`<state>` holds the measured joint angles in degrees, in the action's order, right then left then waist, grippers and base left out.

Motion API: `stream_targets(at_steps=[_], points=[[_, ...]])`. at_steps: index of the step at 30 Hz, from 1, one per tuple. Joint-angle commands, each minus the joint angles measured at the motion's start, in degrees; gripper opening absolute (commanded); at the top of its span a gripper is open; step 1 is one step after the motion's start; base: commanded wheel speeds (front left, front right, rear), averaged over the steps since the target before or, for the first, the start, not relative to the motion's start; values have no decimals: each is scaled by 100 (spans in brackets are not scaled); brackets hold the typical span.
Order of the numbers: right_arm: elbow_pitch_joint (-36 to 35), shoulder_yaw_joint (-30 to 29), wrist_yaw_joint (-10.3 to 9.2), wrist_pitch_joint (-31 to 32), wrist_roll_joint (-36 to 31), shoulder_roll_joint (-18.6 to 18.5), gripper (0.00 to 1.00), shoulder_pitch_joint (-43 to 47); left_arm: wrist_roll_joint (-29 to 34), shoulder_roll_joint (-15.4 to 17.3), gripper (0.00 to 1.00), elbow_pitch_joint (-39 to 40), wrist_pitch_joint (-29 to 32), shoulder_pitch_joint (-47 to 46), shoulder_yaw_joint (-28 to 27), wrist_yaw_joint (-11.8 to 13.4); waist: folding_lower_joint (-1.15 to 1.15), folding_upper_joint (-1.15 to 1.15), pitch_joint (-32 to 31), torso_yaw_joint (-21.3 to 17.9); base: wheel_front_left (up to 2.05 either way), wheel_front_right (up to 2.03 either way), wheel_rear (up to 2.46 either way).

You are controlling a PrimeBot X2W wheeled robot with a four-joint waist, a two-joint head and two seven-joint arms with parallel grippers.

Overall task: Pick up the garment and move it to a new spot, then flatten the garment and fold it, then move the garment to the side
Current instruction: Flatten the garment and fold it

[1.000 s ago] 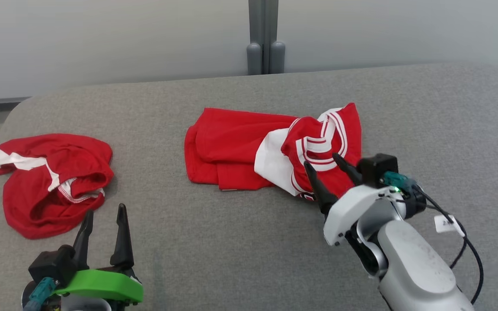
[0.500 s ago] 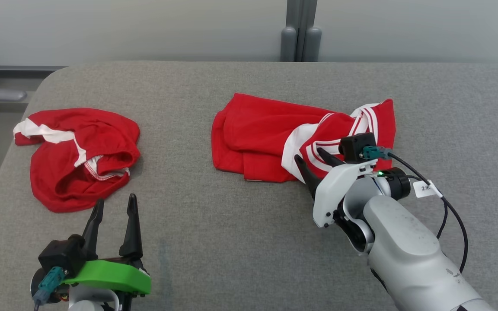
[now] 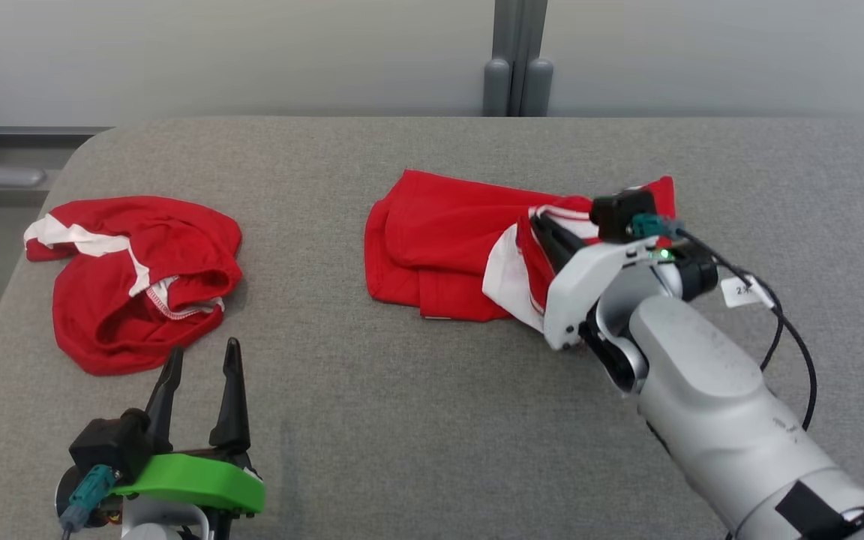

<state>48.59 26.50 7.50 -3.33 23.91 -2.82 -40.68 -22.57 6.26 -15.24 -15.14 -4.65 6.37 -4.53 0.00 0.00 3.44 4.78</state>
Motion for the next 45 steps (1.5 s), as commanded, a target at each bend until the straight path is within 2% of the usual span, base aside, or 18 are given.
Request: stream_targets(at_steps=[1,7,11,14,17,20,25,34,35,36,41,45], points=[[-56,-23,-2,-154,-96,-11,0,-289,-1,8,100,23,-1,18,7,5,0,0,40,4,0,0,0],[-288,-94,-2,-979,-490,-10,0,-1420,-20,46,100,34,-1,-155,-12,-49,0,0,168,57,0,0,0],[-779,-22,-2,-1171,-753,-21,0,-1976,-2,52,100,69,-1,-188,-71,-59,0,0,220,38,0,0,0],[-1248,-97,-4,-1184,-834,-196,0,-2033,19,50,100,93,-1,-198,-123,-56,0,0,249,-11,0,0,0],[-1556,-310,-5,-1185,-888,-427,0,-1616,46,39,100,110,-1,-189,-154,-62,0,0,277,-107,0,0,0],[-1550,-630,-5,-1187,-923,-698,0,-1155,51,31,100,111,0,-185,-162,-72,0,0,303,-212,0,0,0],[-1025,-1470,-4,-1188,-991,-1067,0,-261,64,10,100,99,0,-270,-126,-95,0,0,371,-323,0,0,0],[-183,-3192,-5,-1189,-1452,-1285,0,659,100,31,100,72,0,-381,-64,-140,0,0,512,-347,0,0,0],[-66,-3444,-5,-1189,-1548,-1275,43,731,103,30,100,72,1,-391,-58,-144,0,0,520,-336,0,0,0],[43,-3648,-4,-1186,-1666,-1281,100,802,104,31,100,64,0,-392,-58,-138,0,0,523,-329,0,0,0],[305,-4579,-4,-1041,-2177,-1063,100,1112,102,11,100,25,0,-332,-79,-139,0,0,466,-314,0,0,0],[99,-5063,-4,-856,-2495,-830,100,1255,103,-18,100,21,0,-244,-101,-123,0,0,394,-325,0,0,0]])
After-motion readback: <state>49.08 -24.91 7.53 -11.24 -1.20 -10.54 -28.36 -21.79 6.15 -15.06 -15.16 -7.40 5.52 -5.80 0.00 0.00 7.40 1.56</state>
